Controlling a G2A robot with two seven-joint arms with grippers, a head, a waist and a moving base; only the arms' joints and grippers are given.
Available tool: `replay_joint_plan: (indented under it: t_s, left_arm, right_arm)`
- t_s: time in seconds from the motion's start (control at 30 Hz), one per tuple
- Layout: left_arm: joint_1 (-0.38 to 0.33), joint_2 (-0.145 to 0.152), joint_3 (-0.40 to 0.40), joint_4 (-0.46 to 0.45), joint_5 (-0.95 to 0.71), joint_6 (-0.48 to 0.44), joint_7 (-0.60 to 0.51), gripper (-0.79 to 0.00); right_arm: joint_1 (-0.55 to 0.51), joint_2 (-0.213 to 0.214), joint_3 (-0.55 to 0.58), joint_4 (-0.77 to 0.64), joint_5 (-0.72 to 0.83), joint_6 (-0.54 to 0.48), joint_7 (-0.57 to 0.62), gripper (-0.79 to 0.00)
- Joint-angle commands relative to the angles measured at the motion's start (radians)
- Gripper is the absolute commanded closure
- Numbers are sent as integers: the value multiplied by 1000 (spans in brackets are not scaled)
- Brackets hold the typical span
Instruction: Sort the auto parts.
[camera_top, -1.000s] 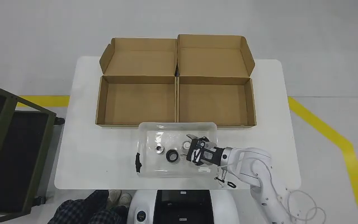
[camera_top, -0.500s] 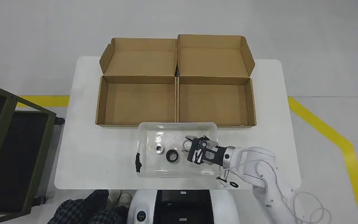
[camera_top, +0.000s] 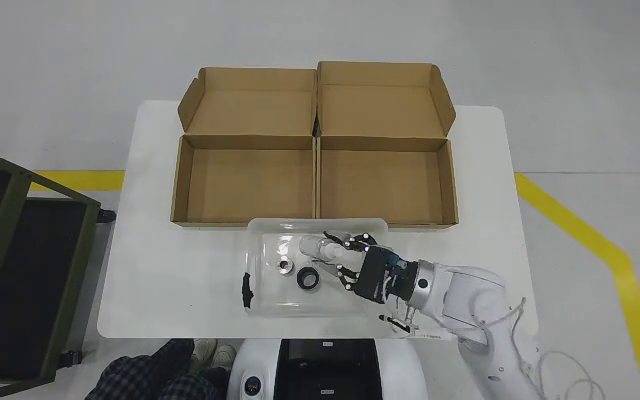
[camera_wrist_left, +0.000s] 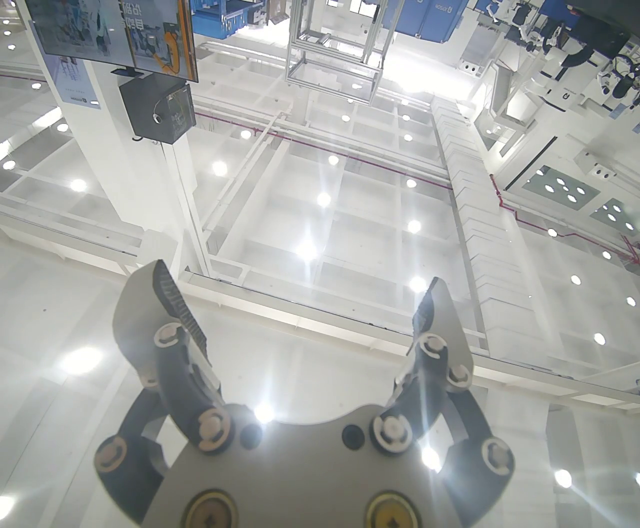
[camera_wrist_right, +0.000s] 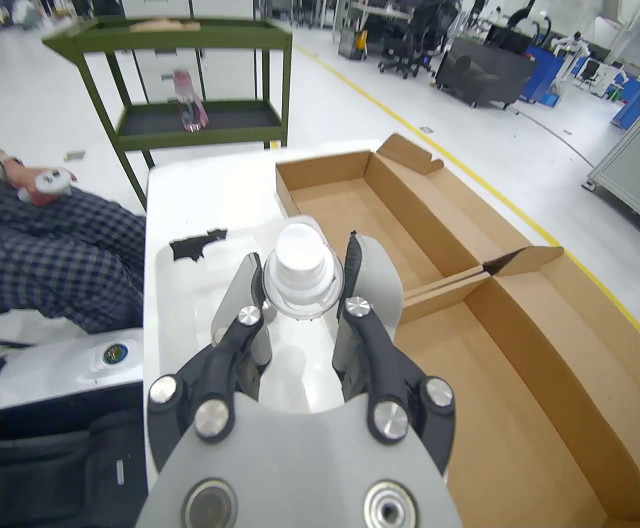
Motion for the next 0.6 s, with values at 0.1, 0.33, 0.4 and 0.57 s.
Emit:
replay_joint_plan:
  t_s: [0.1,0.33,0.4,0.57]
  left_arm:
    - [0,0,0,0,0,0,0,-785]
    - [0,0,0,0,0,0,0,-785]
    - [0,0,0,0,0,0,0,-785]
    - [0,0,0,0,0,0,0,-785]
  right_arm:
    - [24,-3,-24,24,78,3,-90,0]
    - [84,-8,-32,20,213,2,-172,0]
    - [102,-7,-29,15,197,-15,-196,0]
    - [117,-9,-24,32,231,-11,-274,0]
